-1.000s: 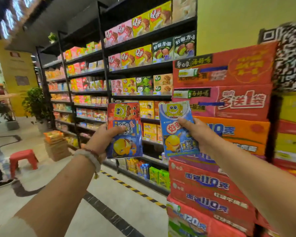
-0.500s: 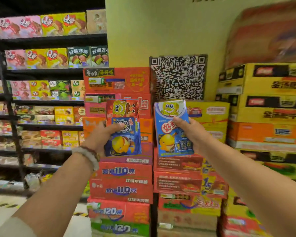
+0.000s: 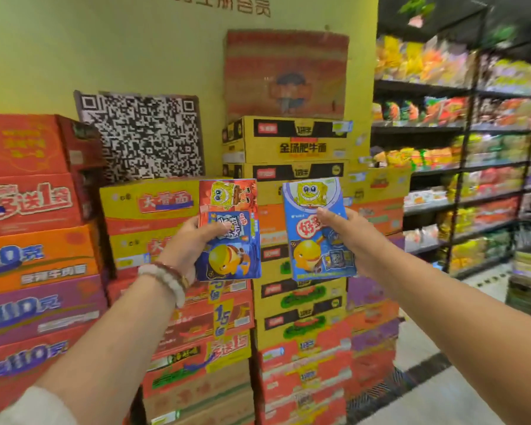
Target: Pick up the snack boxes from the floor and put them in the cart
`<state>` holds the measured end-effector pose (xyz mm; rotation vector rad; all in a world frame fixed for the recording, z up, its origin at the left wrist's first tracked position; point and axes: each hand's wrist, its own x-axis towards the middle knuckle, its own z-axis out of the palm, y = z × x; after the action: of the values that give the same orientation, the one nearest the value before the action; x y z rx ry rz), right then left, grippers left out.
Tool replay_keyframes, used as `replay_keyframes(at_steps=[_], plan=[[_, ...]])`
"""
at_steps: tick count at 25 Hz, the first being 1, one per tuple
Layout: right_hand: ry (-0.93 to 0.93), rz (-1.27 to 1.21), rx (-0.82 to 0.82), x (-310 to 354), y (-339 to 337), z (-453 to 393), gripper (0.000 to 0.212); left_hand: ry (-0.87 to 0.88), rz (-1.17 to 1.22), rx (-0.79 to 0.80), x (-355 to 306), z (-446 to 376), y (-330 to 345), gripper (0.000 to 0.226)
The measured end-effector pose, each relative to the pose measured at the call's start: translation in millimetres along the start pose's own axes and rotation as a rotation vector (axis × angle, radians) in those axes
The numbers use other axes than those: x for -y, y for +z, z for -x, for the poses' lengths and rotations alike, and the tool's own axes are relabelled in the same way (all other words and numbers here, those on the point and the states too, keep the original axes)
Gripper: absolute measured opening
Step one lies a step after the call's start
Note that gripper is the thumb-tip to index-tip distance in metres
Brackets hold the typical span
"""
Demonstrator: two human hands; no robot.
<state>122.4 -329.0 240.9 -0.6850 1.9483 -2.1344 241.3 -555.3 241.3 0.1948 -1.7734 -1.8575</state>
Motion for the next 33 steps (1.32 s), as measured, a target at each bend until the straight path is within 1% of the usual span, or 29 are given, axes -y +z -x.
replay_keyframes(at_steps=[2,3,5,6,7,9,11,12,13,17,19,22,23,25,29,33], plan=[[-0.009,0.026,-0.095,1,-41,-8,0.092,-0.004,0.015,0.103,5,-19,42,0.022],[-0.017,0.025,-0.137,2,-61,-11,0.091,-0.011,0.022,0.16,8,-30,60,0.031],[-0.045,0.01,-0.189,7,-93,-16,0.062,-0.035,0.05,0.269,14,-51,94,0.047],[-0.052,0.013,-0.227,7,-110,-22,0.051,-0.04,0.061,0.321,16,-62,112,0.05],[-0.061,0.028,-0.262,9,-125,-26,0.045,-0.041,0.07,0.359,21,-75,128,0.05],[-0.099,0.034,-0.328,14,-148,-33,0.041,-0.032,0.09,0.418,24,-96,159,0.044],[-0.12,0.043,-0.399,18,-169,-42,0.04,-0.004,0.101,0.461,28,-115,190,0.026],[-0.122,0.045,-0.431,18,-180,-47,0.039,0.002,0.105,0.487,30,-123,206,0.02],[-0.125,0.044,-0.461,19,-191,-50,0.038,-0.003,0.12,0.52,31,-132,221,0.018],[-0.13,0.017,-0.594,11,-237,-53,0.043,-0.025,0.156,0.628,47,-165,282,0.017],[-0.124,0.009,-0.651,5,-261,-50,0.042,-0.027,0.158,0.657,60,-177,315,0.016],[-0.129,0.042,-0.731,-6,-306,-47,0.037,-0.035,0.135,0.702,82,-182,368,0.029],[-0.125,0.06,-0.749,-9,-322,-45,0.037,-0.056,0.133,0.725,90,-183,386,0.03],[-0.119,0.084,-0.777,-12,-357,-43,0.037,-0.101,0.154,0.757,103,-184,427,0.026],[-0.132,0.099,-0.833,-10,-442,-44,0.042,-0.084,0.152,0.774,123,-185,518,0.02],[-0.132,0.095,-0.868,-16,-524,-53,0.042,-0.132,0.194,0.831,141,-195,602,0.017]])
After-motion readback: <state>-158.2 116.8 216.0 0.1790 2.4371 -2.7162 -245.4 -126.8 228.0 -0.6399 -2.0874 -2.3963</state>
